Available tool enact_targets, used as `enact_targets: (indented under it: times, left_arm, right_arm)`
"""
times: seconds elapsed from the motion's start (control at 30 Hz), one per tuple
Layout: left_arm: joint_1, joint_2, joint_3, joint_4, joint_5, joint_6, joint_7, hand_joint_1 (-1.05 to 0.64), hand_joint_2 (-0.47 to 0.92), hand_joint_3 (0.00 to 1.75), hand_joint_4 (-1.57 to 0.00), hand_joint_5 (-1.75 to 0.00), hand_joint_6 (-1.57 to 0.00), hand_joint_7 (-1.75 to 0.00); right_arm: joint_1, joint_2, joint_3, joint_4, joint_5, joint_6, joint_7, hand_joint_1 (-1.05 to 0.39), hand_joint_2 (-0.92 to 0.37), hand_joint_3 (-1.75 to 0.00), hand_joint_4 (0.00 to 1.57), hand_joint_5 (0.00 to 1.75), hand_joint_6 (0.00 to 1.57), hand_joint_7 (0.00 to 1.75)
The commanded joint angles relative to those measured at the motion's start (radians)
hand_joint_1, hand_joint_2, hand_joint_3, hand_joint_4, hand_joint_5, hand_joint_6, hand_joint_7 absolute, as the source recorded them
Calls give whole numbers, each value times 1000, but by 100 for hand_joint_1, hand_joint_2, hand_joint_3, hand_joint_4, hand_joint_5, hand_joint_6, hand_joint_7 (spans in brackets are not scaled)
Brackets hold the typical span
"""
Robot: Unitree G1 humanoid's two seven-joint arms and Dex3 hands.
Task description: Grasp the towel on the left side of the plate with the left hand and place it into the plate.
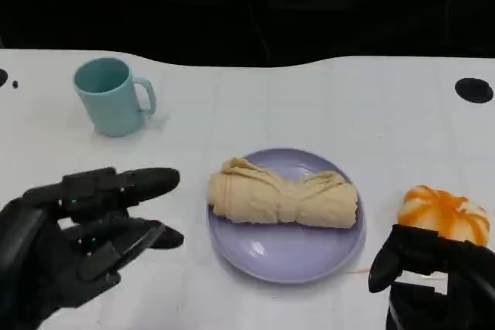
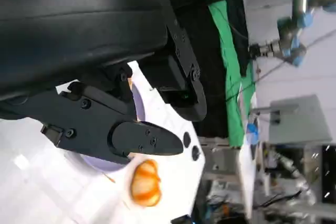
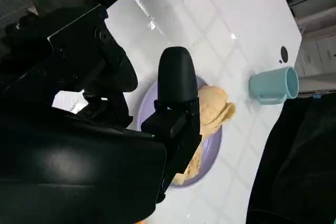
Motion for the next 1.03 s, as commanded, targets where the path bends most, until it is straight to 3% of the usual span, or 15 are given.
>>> enact_targets:
  times: [0.03, 0.13, 0.17, 0.23, 0.33, 0.47, 0.8, 1.03]
  left_arm:
    - [57, -45, 24, -41, -115, 79, 102, -29, 92, 17, -82, -98, -107, -12]
    - [74, -77, 12, -25, -139, 74, 154, -28, 90, 22, -81, -114, -110, -21]
    - [79, -80, 8, -9, -143, 63, 156, -29, 85, 32, -80, -119, -106, -33]
    - [86, -86, 8, 26, -153, 37, 150, -28, 70, 70, -80, -128, -91, -71]
    - [79, -96, 29, 68, -200, 18, 142, -24, 62, 93, -82, -133, -85, -97]
    - [66, -66, 43, 116, -232, 1, 127, -26, 66, 91, -83, -144, -77, -130]
    - [67, -19, 11, 162, -251, -16, 105, -24, 65, 89, -90, -138, -84, -133]
    - [67, -2, -11, 159, -250, -25, 120, -23, 64, 93, -80, -160, -80, -137]
  right_arm:
    - [-8, -10, -2, 19, 2, -24, 6, 7, -55, -132, 73, 175, 62, 161]
    - [-16, -9, -1, 28, 1, -27, 7, 7, -55, -131, 73, 175, 62, 160]
    - [-21, -7, -3, 31, 3, -26, 7, 7, -55, -131, 73, 175, 62, 160]
    - [-28, -7, -5, 36, 6, -25, 9, 8, -56, -130, 72, 175, 62, 160]
    - [-34, -18, 3, 47, -5, -48, 17, 9, -55, -129, 72, 175, 63, 159]
    - [-35, -26, 20, 68, -23, -76, 14, 9, -54, -129, 73, 175, 63, 159]
    - [-37, -37, 38, 97, -40, -122, 15, 10, -53, -130, 74, 175, 65, 157]
    - [-36, -41, 30, 103, -43, -138, 27, 8, -52, -131, 73, 175, 65, 153]
